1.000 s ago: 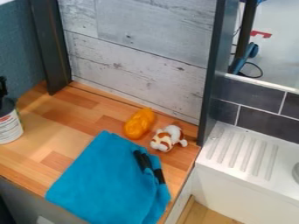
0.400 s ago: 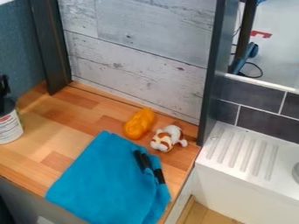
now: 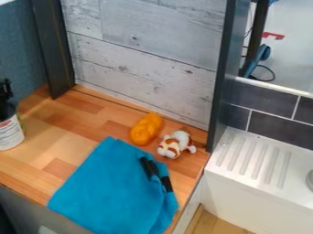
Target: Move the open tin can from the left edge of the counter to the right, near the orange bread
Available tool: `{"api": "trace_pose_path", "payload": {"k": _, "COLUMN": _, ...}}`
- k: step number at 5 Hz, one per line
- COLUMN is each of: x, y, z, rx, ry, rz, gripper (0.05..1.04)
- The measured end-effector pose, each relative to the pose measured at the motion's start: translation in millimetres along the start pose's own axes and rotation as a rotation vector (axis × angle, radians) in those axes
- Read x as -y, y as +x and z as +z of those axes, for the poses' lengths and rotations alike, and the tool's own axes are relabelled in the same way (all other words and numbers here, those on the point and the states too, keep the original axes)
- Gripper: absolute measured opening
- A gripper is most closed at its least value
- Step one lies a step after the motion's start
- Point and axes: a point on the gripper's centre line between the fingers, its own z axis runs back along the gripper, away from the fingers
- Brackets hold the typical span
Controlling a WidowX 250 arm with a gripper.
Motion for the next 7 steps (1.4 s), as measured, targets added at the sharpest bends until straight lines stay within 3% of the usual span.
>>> {"api": "trace_pose_path", "payload": {"k": 1, "x": 30.3, "y": -7.3, "z": 3.3, "rx": -0.01, "ry": -0.047, "rz": -0.019, "gripper": 1.0}}
{"api": "trace_pose_path", "payload": {"k": 2, "x": 79.1, "y": -21.7, "z": 14.9, "rx": -0.036, "ry": -0.047, "rz": -0.043, "gripper": 1.0}}
{"api": "trace_pose_path", "payload": {"k": 3, "x": 109.4, "y": -31.5, "z": 18.8, "rx": -0.054, "ry": -0.093, "rz": -0.112, "gripper": 1.0}}
{"api": "trace_pose_path", "payload": {"k": 4, "x": 122.2, "y": -28.2, "z": 20.6, "rx": -0.073, "ry": -0.145, "rz": -0.14, "gripper": 1.0}}
{"api": "trace_pose_path", "payload": {"k": 5, "x": 120.4, "y": -29.9, "z": 21.0, "rx": -0.085, "ry": -0.138, "rz": -0.142, "gripper": 1.0}}
{"api": "trace_pose_path", "payload": {"k": 6, "x": 107.4, "y": -32.6, "z": 45.8, "rx": -0.027, "ry": -0.12, "rz": -0.202, "gripper": 1.0}}
{"api": "trace_pose_path", "payload": {"k": 7, "x": 88.1, "y": -38.6, "z": 73.8, "rx": 0.046, "ry": -0.063, "rz": -0.291, "gripper": 1.0}}
